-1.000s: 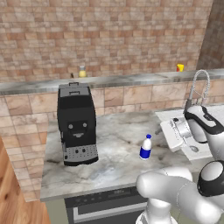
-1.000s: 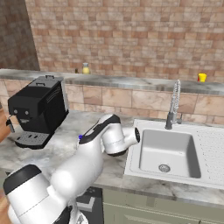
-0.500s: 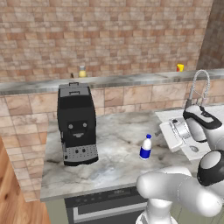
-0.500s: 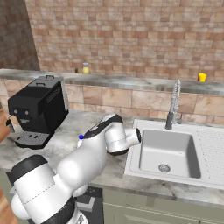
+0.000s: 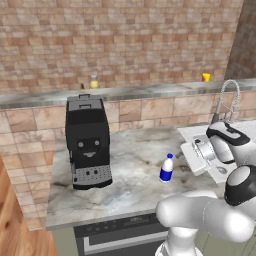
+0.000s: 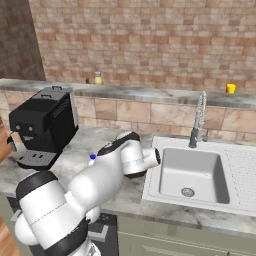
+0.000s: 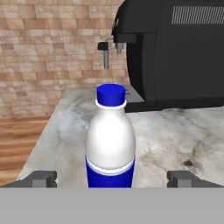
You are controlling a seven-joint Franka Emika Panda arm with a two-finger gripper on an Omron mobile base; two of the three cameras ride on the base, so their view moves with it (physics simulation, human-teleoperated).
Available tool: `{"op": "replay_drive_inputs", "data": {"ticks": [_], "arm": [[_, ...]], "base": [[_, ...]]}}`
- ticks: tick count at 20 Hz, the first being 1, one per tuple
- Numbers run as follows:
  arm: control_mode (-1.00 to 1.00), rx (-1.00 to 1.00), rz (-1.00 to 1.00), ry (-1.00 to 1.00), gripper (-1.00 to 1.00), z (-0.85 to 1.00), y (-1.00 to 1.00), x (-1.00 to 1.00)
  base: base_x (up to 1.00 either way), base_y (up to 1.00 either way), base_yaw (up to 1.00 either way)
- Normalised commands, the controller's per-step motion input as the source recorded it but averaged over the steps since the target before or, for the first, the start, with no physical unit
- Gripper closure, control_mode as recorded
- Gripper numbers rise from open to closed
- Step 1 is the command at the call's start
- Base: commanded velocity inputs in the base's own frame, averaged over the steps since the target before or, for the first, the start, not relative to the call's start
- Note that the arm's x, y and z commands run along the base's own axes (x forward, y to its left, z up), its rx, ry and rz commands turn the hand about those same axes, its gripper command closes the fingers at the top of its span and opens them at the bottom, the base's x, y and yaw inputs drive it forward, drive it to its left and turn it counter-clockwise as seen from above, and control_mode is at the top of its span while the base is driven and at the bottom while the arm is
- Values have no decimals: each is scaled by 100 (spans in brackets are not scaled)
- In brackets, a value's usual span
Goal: Place the drinks on the dining counter in a tight cluster.
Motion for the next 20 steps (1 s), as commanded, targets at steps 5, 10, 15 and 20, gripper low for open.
{"op": "replay_drive_inputs", "data": {"ticks": [5,10,15,20], "arm": [[-100,0,0,0,-100,0,5,-5],[-100,0,0,1,-100,0,23,0],[-100,0,0,0,-100,-1,25,0],[-100,0,0,0,-100,-2,13,-2]], "base": [[0,0,0],[0,0,0],[0,0,0],[0,0,0]]}}
